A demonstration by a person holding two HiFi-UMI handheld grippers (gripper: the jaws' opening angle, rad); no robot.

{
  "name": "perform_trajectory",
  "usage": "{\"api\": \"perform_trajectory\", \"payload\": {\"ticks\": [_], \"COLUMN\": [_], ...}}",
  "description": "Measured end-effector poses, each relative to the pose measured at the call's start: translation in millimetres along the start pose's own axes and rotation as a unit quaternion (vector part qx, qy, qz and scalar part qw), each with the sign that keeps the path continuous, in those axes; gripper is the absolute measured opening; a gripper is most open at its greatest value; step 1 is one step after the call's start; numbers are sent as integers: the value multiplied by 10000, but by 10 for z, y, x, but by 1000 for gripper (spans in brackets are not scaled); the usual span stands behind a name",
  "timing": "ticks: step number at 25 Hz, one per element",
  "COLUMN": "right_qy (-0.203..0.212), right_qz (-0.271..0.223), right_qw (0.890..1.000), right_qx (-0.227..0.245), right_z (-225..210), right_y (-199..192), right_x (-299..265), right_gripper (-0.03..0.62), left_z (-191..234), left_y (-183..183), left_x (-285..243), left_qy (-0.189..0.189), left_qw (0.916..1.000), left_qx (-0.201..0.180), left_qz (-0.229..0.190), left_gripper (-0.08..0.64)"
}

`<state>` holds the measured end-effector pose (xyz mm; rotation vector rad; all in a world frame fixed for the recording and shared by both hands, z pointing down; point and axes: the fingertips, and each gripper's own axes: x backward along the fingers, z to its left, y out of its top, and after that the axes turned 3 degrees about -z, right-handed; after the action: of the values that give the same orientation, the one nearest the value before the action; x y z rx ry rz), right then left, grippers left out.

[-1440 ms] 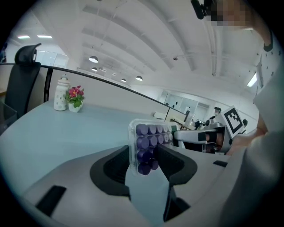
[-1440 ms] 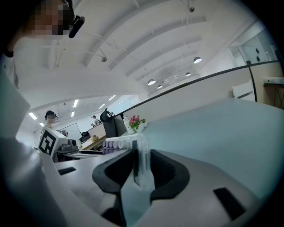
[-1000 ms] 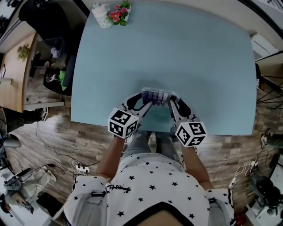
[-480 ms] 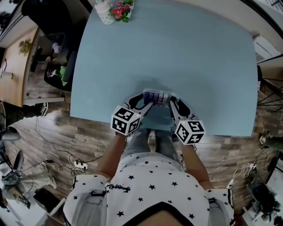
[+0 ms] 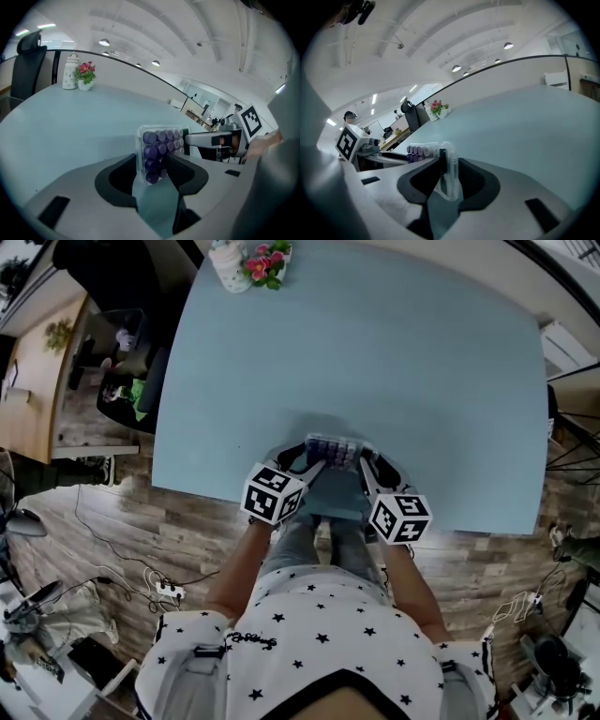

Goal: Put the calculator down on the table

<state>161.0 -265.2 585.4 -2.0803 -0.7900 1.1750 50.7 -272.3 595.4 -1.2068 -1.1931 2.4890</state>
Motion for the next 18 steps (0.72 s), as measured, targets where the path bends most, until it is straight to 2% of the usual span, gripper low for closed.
{"api": "perform_trajectory", "payload": {"ticks": [10, 18], "right_qy": [-115, -153], "right_qz": [72, 109], "right_qw": [9997, 9995], "right_qx": [186, 245], "right_z": [-62, -85], "right_y": [32, 43], "right_x": [-124, -160], "right_gripper": [120, 122], "left_z": [79, 99], "left_y": [-1, 14], "left_x": [-65, -78], "left_qy": [15, 179], "left_qw": [9993, 9990], "left_qx": [380, 414], "left_qz": [-32, -65], "left_gripper": [219, 224]}}
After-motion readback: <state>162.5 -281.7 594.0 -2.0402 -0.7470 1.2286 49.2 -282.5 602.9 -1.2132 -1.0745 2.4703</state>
